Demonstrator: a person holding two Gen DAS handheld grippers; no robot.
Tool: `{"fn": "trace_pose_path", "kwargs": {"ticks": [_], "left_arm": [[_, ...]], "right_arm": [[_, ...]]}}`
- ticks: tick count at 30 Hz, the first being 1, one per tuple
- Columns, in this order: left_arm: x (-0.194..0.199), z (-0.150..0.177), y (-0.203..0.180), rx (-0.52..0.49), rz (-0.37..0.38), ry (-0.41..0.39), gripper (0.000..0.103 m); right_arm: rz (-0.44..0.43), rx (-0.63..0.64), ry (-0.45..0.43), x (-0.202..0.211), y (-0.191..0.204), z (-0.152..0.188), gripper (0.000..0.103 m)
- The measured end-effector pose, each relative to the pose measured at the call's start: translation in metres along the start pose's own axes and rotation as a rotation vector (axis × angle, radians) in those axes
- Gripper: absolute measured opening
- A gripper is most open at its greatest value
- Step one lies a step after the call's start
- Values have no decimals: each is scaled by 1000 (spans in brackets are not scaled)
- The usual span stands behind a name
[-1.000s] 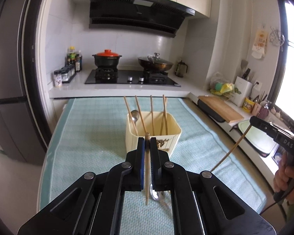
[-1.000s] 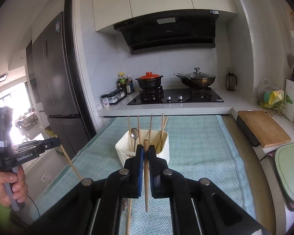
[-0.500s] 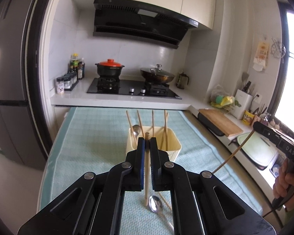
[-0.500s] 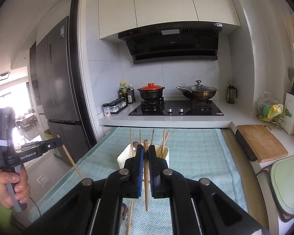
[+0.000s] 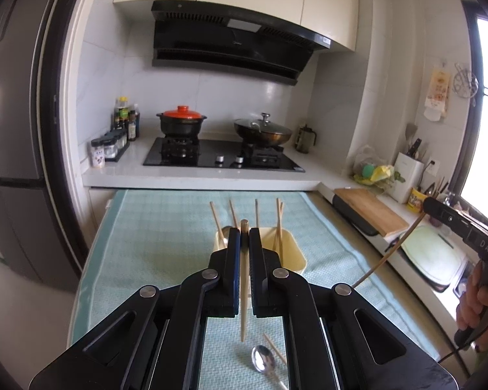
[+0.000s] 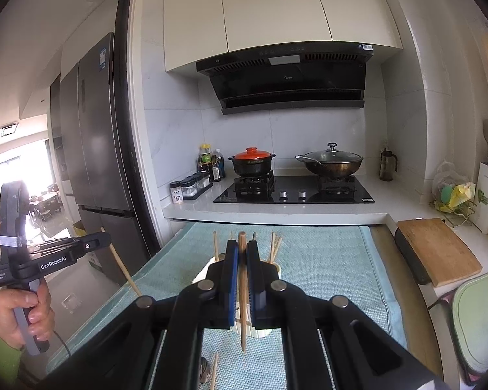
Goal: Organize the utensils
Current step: 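Lift both chopsticks and carry them over the cream holder, then lower both chopsticks into the cream holder and open both grippers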
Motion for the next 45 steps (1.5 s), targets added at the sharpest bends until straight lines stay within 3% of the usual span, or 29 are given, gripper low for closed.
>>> {"fn": "trace_pose_path", "kwargs": {"ticks": [8,14,17,24,28,35,37,38,39,40,41,43,45], "left_arm": [[-11,-44,0,12,-9,-82,3],[-47,-68,3,7,-50,-120,3],[-75,-67,8,21,-49,-80,3],[-138,-49,20,44,-42,65,3],[-165,-40,24,50,-48,119,3],[-200,-36,24,61,-40,187,5],[-203,-37,26,72,-54,195,23],[-200,-39,28,82,-59,188,47],[-193,-40,29,90,-64,166,66],[-186,-42,31,91,-74,141,72],[-178,-43,32,84,-83,123,76],[-160,-42,33,63,-93,117,78],[-140,-35,34,32,-108,120,89]], "right_arm": [[12,-11,-83,-9,-7,-38,5],[11,-4,-124,-46,-6,-60,5],[6,9,-61,-82,-5,-56,5],[-37,0,252,-180,-11,-18,5],[-55,-25,327,-219,-16,-1,5],[-49,-53,343,-258,-25,2,8],[-42,-65,326,-259,-27,-4,9],[-36,-65,314,-256,-28,-8,14],[-25,-63,298,-251,-28,-13,36],[-17,-60,272,-244,-28,-18,60],[-13,-53,234,-234,-27,-24,66],[1,-17,183,-212,-24,-31,66],[12,25,158,-188,-20,-30,66]]}}
Point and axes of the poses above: each gripper's, at about its wrist camera, not at the fingertips, and x roughly against the way its jaws point, y to its left, z to its underside, the point moved 5 cm from there along -x, roughly the way its jaws point, and after that the axes turned 5 degrees about y, right-handed, at the moved point
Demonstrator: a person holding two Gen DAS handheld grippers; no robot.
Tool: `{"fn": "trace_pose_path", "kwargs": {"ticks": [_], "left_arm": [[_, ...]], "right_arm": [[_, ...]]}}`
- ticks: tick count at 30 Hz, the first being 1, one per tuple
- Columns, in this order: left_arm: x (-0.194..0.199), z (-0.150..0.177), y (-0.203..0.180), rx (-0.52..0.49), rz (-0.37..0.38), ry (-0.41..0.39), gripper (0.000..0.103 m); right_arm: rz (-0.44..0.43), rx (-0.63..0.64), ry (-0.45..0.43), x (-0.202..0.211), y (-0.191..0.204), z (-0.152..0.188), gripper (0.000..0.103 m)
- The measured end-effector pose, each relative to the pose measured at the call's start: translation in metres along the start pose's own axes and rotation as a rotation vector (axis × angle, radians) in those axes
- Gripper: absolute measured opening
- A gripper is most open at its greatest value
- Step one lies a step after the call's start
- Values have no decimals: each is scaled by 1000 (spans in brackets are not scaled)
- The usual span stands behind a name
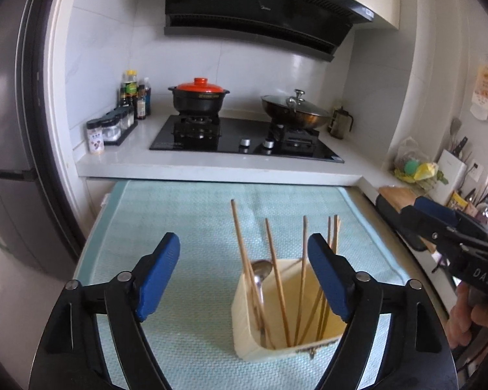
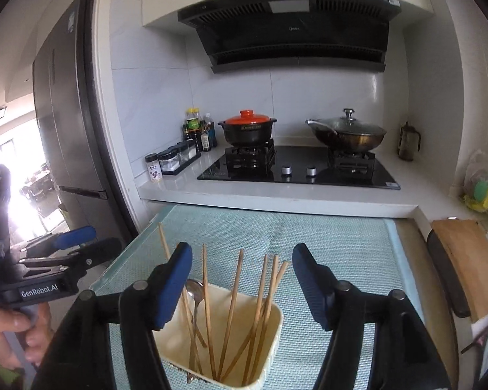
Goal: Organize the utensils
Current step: 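Lower both chopsticks into the cream holder and open both grippers, then move both open tools back toward the steel spoon and last chopstick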
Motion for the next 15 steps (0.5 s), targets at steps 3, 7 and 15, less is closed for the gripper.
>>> {"fn": "trace_pose_path", "kwargs": {"ticks": [3,7,15], "left_arm": [[33,27,5,-63,-50,-4,98],[66,81,9,-104,-113,50,99],[92,192,1,47,-156,184,100]], "right_arm": [[15,58,-7,33,5,22,67],[55,108,30,71,9,74,73],[125,56,108,127,16,198,73]]}}
Point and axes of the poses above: each gripper's, at about its wrist camera, not at the fingertips, and x roughly against the way its jaws point, y to its left, z to its underside, the point moved 5 cm from there along -x, roughly the way its jaws point, and after that the axes turned 5 degrees about y, right-handed, at the moved point
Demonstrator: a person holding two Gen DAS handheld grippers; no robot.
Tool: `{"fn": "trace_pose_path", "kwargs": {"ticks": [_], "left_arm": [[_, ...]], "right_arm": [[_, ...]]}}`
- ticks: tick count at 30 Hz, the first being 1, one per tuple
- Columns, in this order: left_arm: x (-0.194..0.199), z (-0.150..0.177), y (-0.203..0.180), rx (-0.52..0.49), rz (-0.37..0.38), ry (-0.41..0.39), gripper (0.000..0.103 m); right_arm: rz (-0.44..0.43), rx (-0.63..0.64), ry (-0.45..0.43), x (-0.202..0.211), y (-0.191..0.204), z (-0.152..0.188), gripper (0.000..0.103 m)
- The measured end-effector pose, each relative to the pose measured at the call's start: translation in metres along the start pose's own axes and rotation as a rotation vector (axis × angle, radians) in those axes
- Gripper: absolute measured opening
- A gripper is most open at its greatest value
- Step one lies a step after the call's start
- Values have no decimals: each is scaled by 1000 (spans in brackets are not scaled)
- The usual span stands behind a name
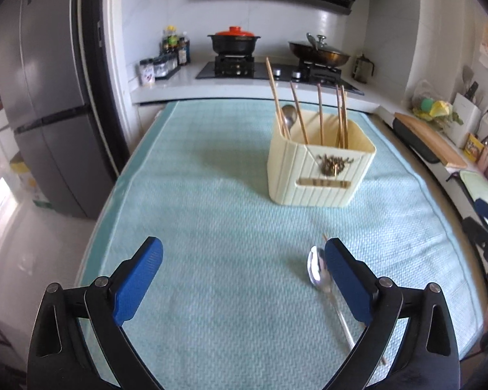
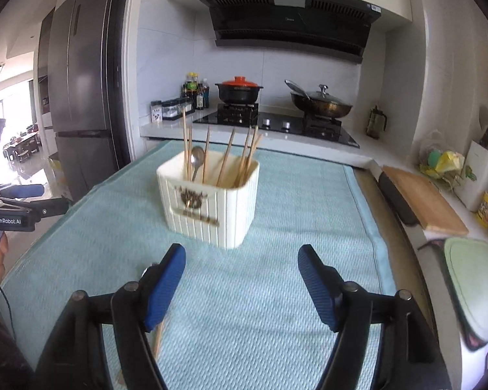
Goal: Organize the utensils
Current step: 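Move both open tools back toward the steel spoon and last chopstick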
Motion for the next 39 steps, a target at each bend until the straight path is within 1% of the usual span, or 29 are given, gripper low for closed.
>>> {"fn": "trace_pose_path", "kwargs": {"ticks": [2,4,7,11,14,18,19,21,24,27,30,33,35,37,39], "left_arm": [[1,13,-3,14,2,14,100],[4,23,-7,9,-10,17,100],[12,32,-14,-13,-18,6,100],[23,38,-20,-39,-25,-13,100],[28,42,-18,-46,-39,-24,100],[28,59,1,-5,-76,-27,100],[25,66,7,15,-79,-14,100],[14,83,16,62,-61,29,100],[-2,107,15,94,-23,97,100],[-11,117,-1,60,11,129,100],[-16,114,-21,8,45,126,100],[-25,104,-33,-18,64,127,100],[-31,96,-36,-10,71,135,100],[-32,92,-34,16,84,132,100],[-33,93,-32,29,87,130,100]], "right_arm": [[-5,-51,25,6,-4,23,73],[-14,-97,41,12,-9,42,73],[16,-119,58,20,-12,63,73],[41,-129,50,32,-13,80,73],[51,-135,34,38,-10,87,73],[108,-122,-35,50,-3,94,73],[120,-113,-38,50,0,97,73],[127,-95,-12,46,5,105,73],[72,-85,34,36,15,120,73],[25,-73,68,29,23,129,73],[3,-67,90,21,29,130,73],[-21,-76,127,10,32,128,73],[-59,-82,156,2,37,127,63],[-104,-60,205,-11,46,128,49],[-136,-33,238,-24,56,128,41]]}}
Point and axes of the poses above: each gripper's, at about its wrist camera, not at the fingertips, and x roughly against the way its jaws point, y to its left, z to its underside, the point moved 5 cm from there along -x, roughly the way its jaws point, and after that the axes turned 5 degrees about y, right-handed, at the moved point
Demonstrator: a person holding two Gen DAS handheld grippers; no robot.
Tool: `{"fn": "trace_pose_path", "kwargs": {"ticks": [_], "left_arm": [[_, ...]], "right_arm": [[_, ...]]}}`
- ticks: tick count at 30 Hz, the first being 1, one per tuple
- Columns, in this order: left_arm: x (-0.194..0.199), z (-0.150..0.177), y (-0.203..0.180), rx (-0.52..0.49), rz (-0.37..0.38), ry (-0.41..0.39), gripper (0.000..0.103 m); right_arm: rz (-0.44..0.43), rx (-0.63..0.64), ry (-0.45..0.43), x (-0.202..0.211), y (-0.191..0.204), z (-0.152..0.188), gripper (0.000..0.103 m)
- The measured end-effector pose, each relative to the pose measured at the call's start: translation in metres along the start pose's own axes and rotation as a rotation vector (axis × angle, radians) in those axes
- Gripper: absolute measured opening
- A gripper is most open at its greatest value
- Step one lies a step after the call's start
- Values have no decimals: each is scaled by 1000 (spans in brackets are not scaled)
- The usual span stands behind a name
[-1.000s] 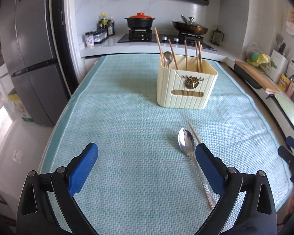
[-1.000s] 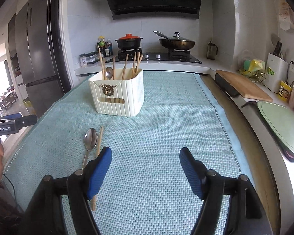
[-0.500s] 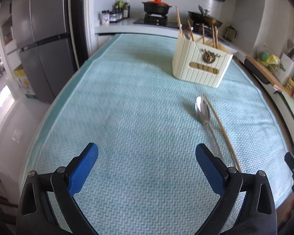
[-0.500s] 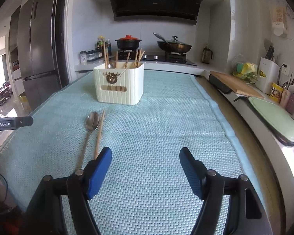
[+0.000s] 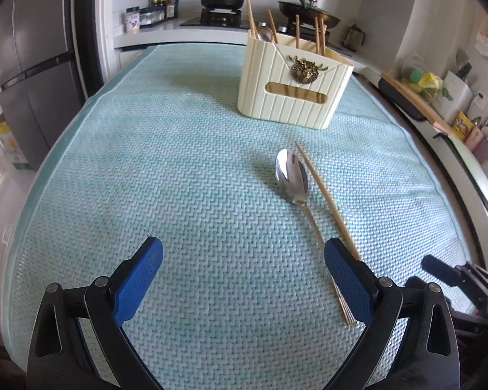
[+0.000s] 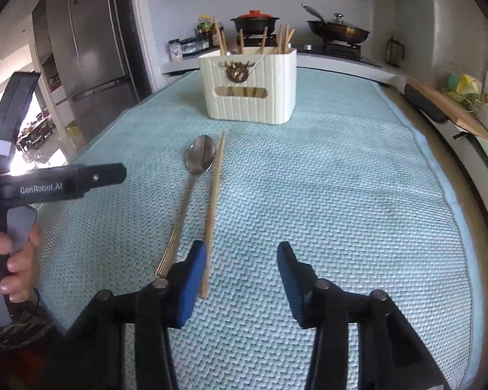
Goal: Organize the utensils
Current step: 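Move both open tools back toward the steel spoon and last chopstick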
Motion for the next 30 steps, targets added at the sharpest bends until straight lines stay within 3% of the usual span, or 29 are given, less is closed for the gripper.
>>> {"fn": "trace_pose_path", "kwargs": {"ticks": [6,8,9,10,18,21,23,24,25,27,30], "left_arm": [[-8,13,12,21,-34,35,100],[-10,16,16,22,-44,41,100],[-10,16,17,20,-50,43,100],[-11,17,18,16,-56,45,100],[-32,17,11,-2,-37,86,100],[-41,8,3,-6,-12,90,100],[-48,-4,-2,-9,0,88,100],[-53,-10,-6,-20,1,96,100],[-59,-17,-10,-31,-1,103,100],[-70,-29,-19,-63,-5,110,100],[-89,-42,-33,-103,-15,132,100]], "right_arm": [[-67,65,67,-45,17,-24,36],[-66,65,105,-64,20,-27,24],[-71,50,124,-71,20,-27,9],[-65,28,110,-71,18,-27,6],[113,-182,107,-51,-36,-5,6],[170,-203,113,-43,-47,5,6],[172,-212,106,-41,-48,7,8],[163,-221,100,-40,-49,8,14],[151,-231,94,-39,-51,5,30],[147,-247,78,-34,-55,8,49],[134,-257,70,-32,-60,5,49]]}}
Point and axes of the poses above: each gripper's, at about its wrist camera, not at the fingertips, and x roughly against the way its jaws point, y to its left, z to its underside, the point moved 5 cm from there along -x, roughly the way its jaws point, and after that the axes turned 5 degrees about y, right-handed, at the moved point
